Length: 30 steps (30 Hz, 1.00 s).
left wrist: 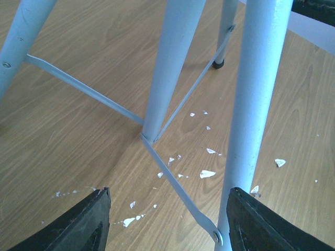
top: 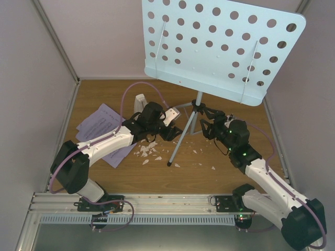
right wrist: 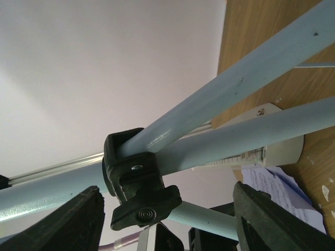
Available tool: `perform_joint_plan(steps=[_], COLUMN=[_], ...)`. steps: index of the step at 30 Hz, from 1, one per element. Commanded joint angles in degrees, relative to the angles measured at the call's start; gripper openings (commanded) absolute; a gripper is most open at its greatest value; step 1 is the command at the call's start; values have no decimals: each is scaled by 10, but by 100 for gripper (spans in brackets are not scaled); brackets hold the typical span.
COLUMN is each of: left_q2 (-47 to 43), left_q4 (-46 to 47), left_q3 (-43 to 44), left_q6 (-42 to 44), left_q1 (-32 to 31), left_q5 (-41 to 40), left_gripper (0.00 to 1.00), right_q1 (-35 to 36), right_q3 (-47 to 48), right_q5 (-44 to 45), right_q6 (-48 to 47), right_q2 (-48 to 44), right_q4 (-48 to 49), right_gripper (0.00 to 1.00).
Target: Pack up the instrument practice props
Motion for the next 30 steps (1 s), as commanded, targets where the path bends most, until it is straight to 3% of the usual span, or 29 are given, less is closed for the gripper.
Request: perform_joint_plan(steps=[1,11,20,25,30], left_q2=[-4,-3,-2,-2,-2], left_q4=[13,13,12,12,11], left_q3=[17,17,18,18,18], left_q6=[9,10,11,12,12], left_q1=[-6,-8,-8,-9,-10], left_q5=[0,-1,-3,-4,-4], left_gripper=[62,62,62,62,62], right_q1=[0,0,0,0,0], right_q3=[18,36,30,27,23], right_q5=[-13,-27,-25,-25,-25], right_q6=[38,45,49,49,48], right_q2=[6,33,33,33,34], right_q4=[3,22,22,20,21], right_gripper=[61,46,22,14,13])
